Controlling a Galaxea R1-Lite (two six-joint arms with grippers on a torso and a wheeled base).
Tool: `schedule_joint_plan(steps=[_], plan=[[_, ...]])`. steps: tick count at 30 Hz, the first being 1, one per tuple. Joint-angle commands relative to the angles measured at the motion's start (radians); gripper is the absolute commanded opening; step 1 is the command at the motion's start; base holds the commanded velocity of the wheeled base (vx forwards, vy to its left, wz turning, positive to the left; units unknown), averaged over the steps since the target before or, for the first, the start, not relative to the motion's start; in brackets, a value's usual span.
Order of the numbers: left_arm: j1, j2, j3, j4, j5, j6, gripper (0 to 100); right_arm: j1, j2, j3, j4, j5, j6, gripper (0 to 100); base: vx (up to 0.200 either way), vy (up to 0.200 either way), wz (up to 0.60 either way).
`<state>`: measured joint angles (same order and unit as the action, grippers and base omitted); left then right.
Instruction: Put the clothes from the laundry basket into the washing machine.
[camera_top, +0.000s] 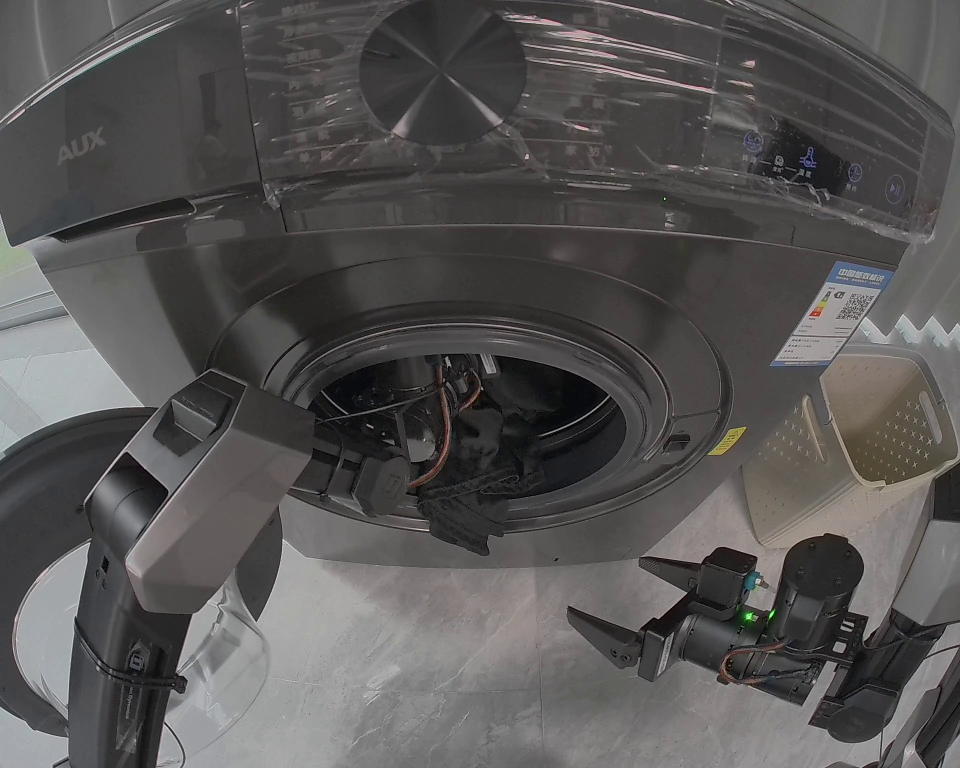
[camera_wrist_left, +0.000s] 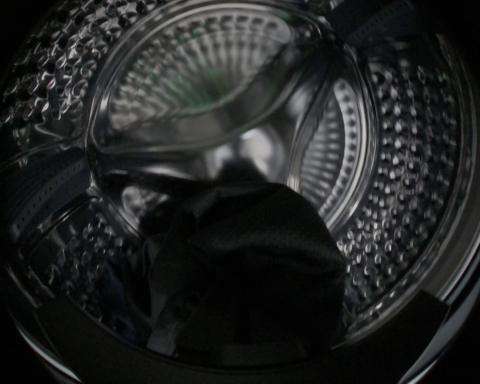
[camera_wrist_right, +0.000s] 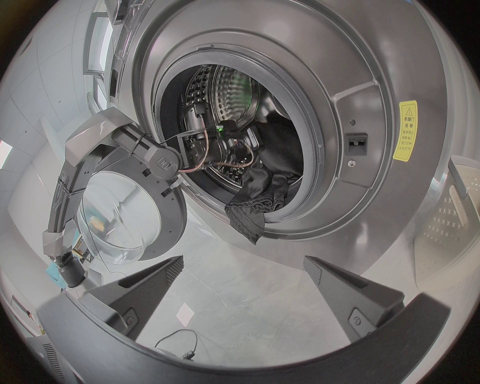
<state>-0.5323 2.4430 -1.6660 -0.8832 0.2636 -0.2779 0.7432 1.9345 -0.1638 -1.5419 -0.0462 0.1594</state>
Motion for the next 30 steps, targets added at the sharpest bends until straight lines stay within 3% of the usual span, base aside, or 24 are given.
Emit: schedule_joint_plan(steps=[1,3,4,8,9,11,16,21,22,30], plan=[[0.014,0.056,-0.089,-0.036,0.008,-0.001,0,0.001,0.003,-0.002,-0.001,0.0,0.0,100,0.0,0.0,0.0],[0.011,0.051,-0.08,-0.039,0.008,-0.003,0,0.001,0.006,-0.002,-0.001,0.0,0.0,100,0.0,0.0,0.0],[0.008,0.048,-0.072,-0.037,0.008,-0.003,100,0.001,0.006,-0.002,-0.001,0.0,0.0,100,0.0,0.0,0.0],[-0.001,0.021,0.005,-0.011,0.008,-0.027,100,0.001,0.009,-0.002,-0.001,0.0,0.0,100,0.0,0.0,0.0],[-0.017,-0.024,0.084,0.02,0.008,-0.055,100,0.002,0.012,-0.002,-0.001,0.0,0.0,100,0.0,0.0,0.0],[-0.034,-0.059,0.169,0.061,0.005,-0.07,100,0.004,0.014,-0.002,-0.001,0.0,0.0,100,0.0,0.0,0.0],[-0.043,-0.071,0.25,0.079,-0.004,-0.058,100,0.007,0.014,-0.002,-0.001,0.0,0.0,100,0.0,0.0,0.0],[-0.035,-0.058,0.272,0.128,-0.014,-0.026,100,0.007,0.011,-0.008,-0.001,0.0,0.0,100,0.0,0.0,0.0],[-0.034,-0.044,0.264,0.122,-0.017,-0.024,0,0.007,0.011,-0.008,-0.001,0.0,0.0,100,0.0,0.0,0.0],[-0.034,0.013,0.164,0.098,-0.035,-0.029,0,0.007,0.011,-0.017,-0.001,0.0,0.0,100,0.0,0.0,0.0]])
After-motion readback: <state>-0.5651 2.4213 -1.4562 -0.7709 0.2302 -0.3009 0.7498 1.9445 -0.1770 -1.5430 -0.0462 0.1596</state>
